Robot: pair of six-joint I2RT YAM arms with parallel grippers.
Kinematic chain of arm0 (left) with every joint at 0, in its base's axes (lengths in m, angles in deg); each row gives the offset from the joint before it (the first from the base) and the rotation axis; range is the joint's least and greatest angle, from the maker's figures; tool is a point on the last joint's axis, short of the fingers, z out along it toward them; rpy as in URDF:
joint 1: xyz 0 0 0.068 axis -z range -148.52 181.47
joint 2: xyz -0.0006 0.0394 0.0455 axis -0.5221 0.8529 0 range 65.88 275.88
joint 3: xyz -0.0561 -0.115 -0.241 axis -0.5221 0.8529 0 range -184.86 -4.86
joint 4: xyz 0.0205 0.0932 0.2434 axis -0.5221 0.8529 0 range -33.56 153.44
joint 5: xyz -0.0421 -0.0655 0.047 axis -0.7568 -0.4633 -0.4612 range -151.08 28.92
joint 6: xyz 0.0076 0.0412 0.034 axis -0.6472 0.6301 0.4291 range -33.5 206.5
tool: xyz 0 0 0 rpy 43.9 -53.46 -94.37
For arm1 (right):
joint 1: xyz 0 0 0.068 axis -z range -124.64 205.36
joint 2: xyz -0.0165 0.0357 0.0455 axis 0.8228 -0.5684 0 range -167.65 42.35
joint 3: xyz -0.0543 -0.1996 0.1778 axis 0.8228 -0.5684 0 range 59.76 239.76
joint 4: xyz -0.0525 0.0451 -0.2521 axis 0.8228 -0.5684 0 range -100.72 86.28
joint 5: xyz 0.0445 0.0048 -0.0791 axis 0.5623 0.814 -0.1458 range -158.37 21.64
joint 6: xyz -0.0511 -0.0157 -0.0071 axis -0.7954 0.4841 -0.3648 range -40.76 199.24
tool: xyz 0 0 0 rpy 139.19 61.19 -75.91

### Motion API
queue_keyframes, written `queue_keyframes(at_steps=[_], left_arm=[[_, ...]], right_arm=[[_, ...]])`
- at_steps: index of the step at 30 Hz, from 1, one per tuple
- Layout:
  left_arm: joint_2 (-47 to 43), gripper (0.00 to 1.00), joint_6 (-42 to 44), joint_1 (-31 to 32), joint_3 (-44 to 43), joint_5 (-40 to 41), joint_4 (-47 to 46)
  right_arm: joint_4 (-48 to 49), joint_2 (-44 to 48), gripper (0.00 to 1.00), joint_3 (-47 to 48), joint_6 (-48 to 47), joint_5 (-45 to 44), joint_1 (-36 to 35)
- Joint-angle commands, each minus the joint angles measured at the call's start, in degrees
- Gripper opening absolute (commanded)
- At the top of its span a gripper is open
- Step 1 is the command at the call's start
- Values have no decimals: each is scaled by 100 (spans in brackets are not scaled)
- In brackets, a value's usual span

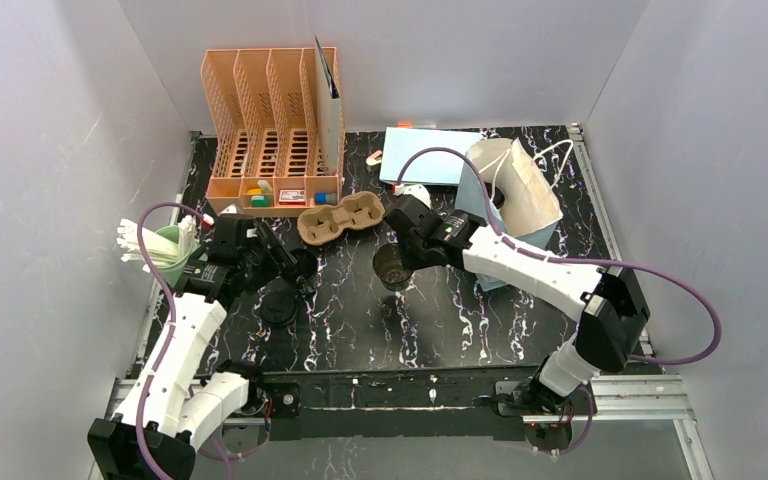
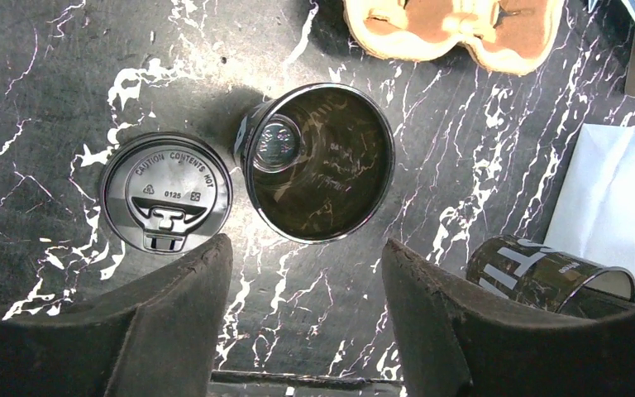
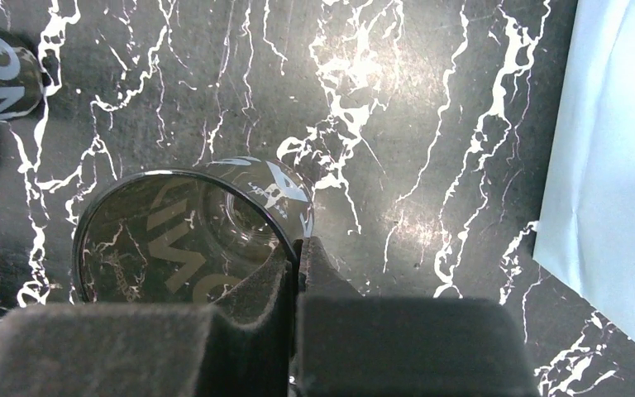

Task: Pack the takeout coffee
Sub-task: Place the coffee cup at the center of the board.

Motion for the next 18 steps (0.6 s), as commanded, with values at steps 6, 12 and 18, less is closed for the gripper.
queue_keyframes(at_steps=[6, 12, 18], left_arm=[[70, 60, -616, -12, 388, 606, -93], [385, 55, -706, -12, 611, 710, -442], [651, 47, -738, -12, 720, 713, -816]], right_arm=[[591, -17, 1, -246, 38, 96, 51], [972, -70, 1, -458, 39, 394, 51], [1295, -299, 9, -670, -30, 627, 51]])
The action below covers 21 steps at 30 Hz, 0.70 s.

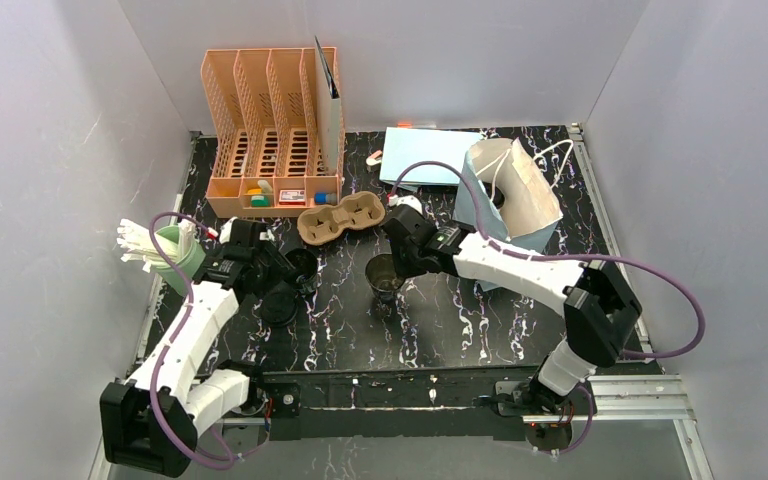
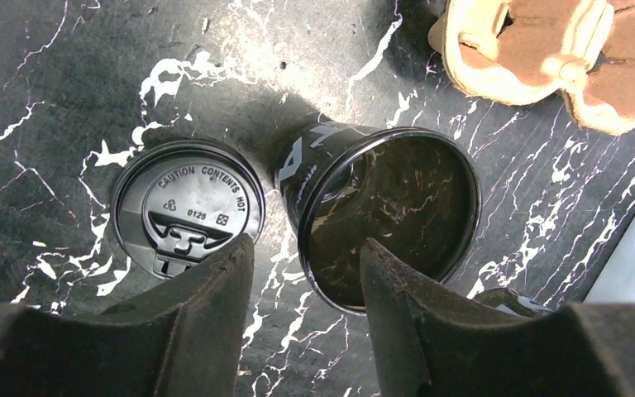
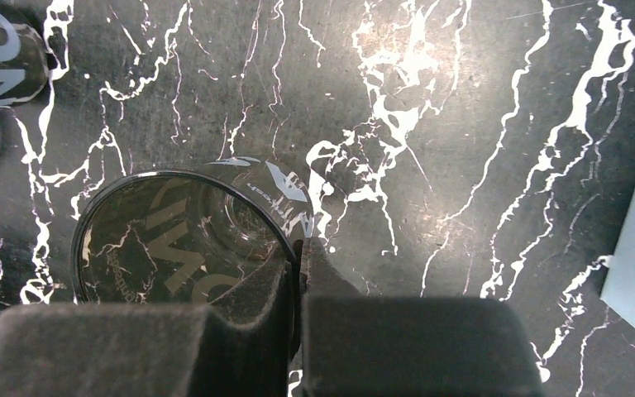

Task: Pack the takeout coffee
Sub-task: Place the coffee cup at the center of the board.

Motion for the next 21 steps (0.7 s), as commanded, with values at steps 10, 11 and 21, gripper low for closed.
queue_keyframes(at_steps=[10, 11, 21], left_arm=[[415, 32, -142, -12, 119, 256, -574], [419, 31, -140, -12, 127, 300, -585], [606, 7, -59, -12, -87, 877, -612]], right_arm=[[483, -393, 35, -153, -86, 206, 9], [494, -375, 37, -169, -95, 192, 8], [353, 87, 49, -62, -216, -41, 12]])
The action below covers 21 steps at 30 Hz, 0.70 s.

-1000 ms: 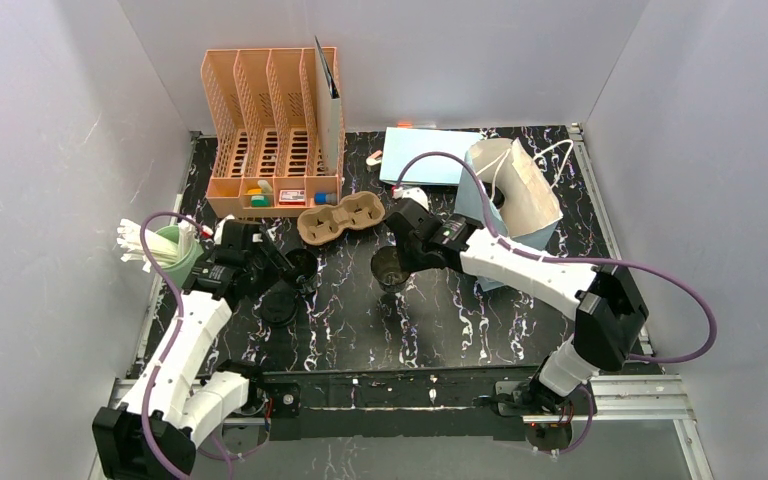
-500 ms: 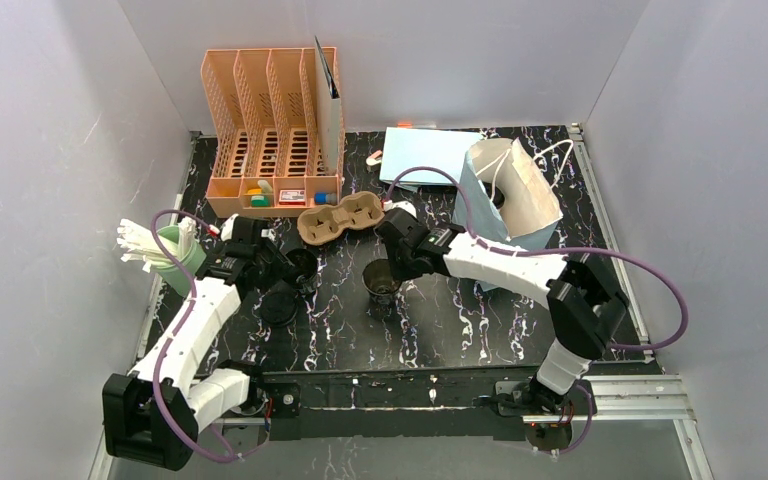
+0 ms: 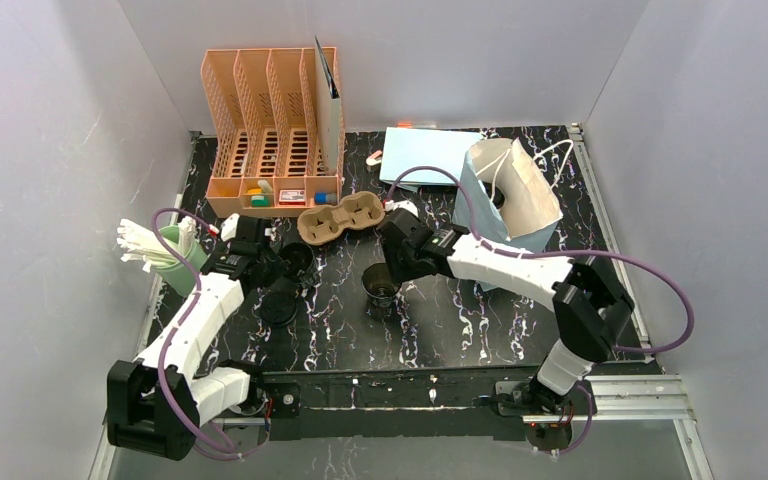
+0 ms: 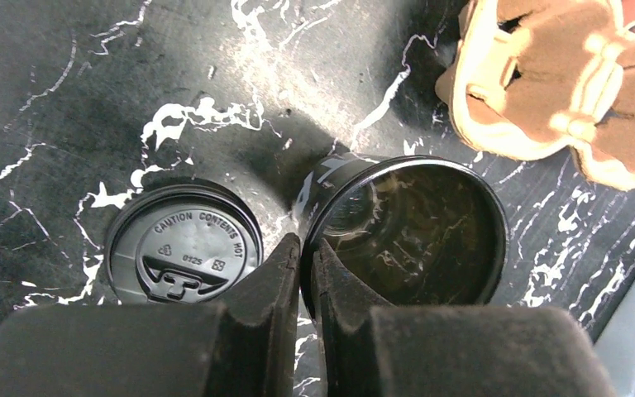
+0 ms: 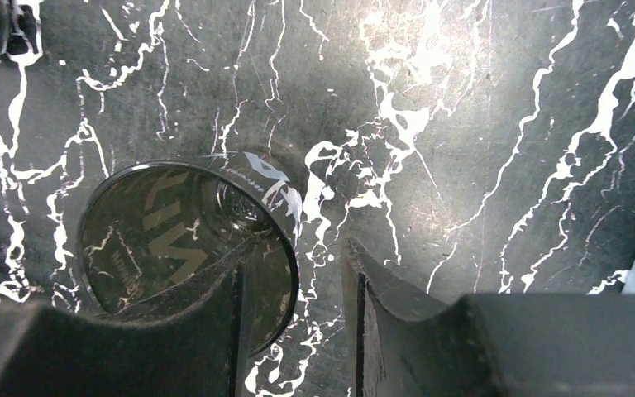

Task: Pack the takeout coffee
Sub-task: Place the coffee cup at the center of the board, then adjust the coffee cup at the center of the board.

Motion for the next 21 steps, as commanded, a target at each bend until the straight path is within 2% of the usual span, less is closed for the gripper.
queue_keyframes(at_steps=[1, 10, 17, 21], left_arm=[[129, 6, 112, -12, -264, 631, 73], [558, 7, 432, -51, -799, 1470, 159], [1069, 8, 612, -193, -1091, 1715, 273], [1218, 14, 657, -238, -1181, 1709, 273]], right_arm=[[55, 541, 50, 92, -129, -250, 11], [-4, 998, 57, 257, -289, 0, -17], [84, 1138, 58, 282, -334, 95, -82], [84, 1122, 58, 264, -334, 109, -90]])
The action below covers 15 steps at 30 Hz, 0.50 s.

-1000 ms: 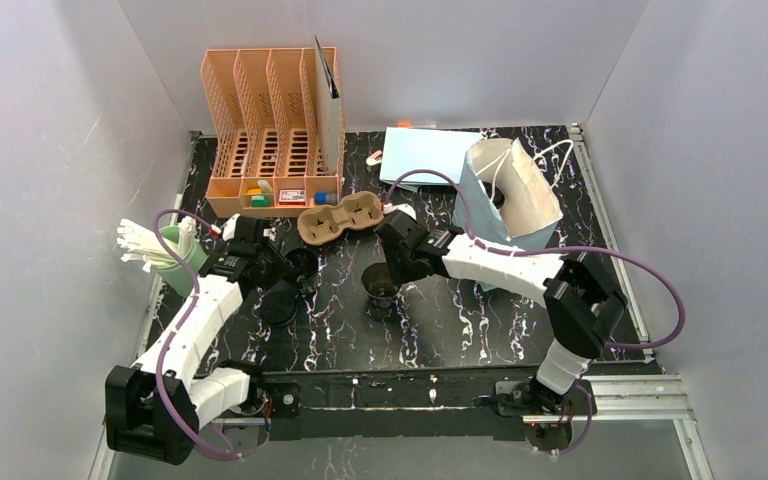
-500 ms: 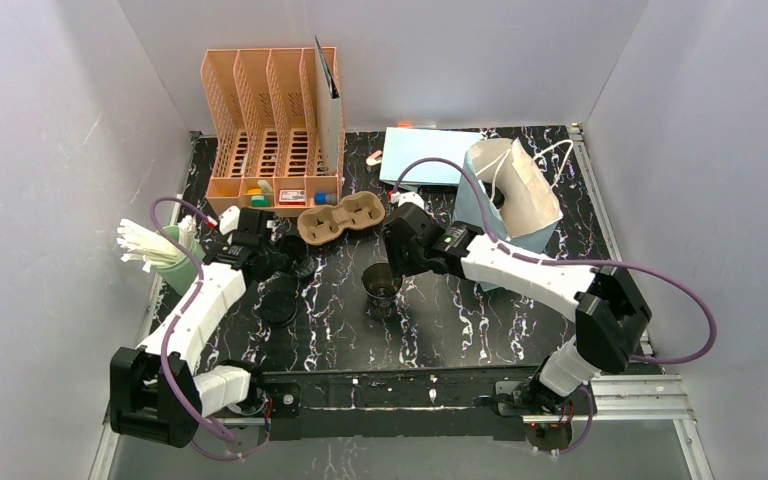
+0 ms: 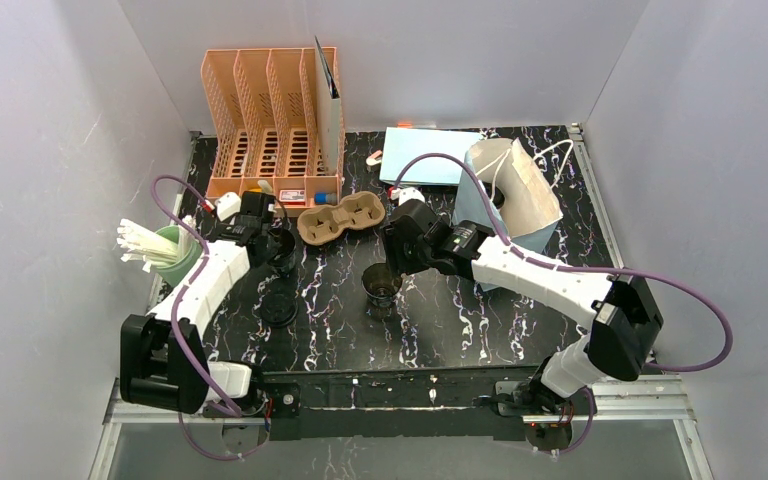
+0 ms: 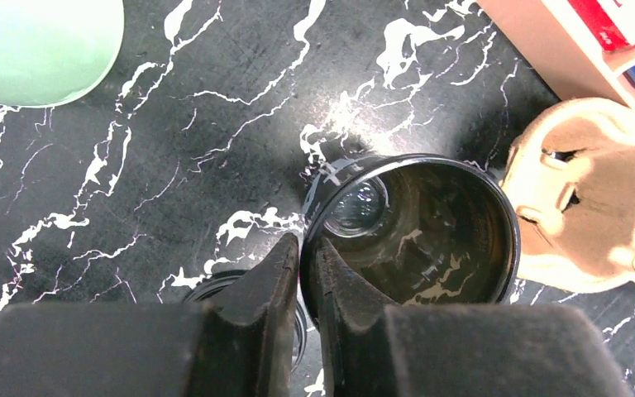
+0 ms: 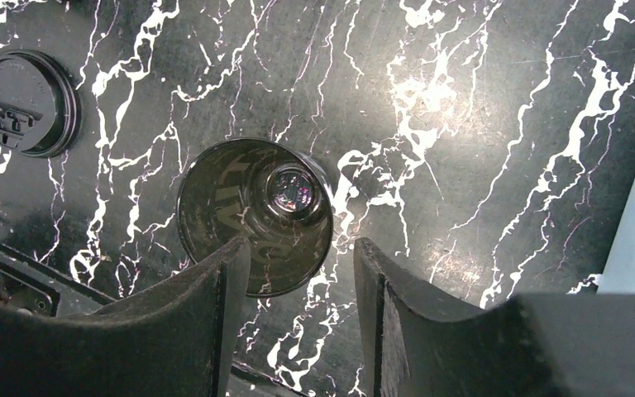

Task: Pack the takeout coffee
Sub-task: Adjust the coffee cup at the center of the board.

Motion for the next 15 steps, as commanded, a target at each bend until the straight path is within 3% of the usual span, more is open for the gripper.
queue_keyframes(at_steps=[1, 8, 15], left_arm=[[75, 17, 97, -72, -278, 336, 166], [-168, 55, 252, -77, -284, -81, 280], [-781, 97, 780, -73, -375, -708, 1228]], right_arm=[[126, 187, 58, 190, -95, 58, -35], [108, 212, 59, 202, -121, 59, -48], [138, 224, 62, 264, -204, 100, -43]])
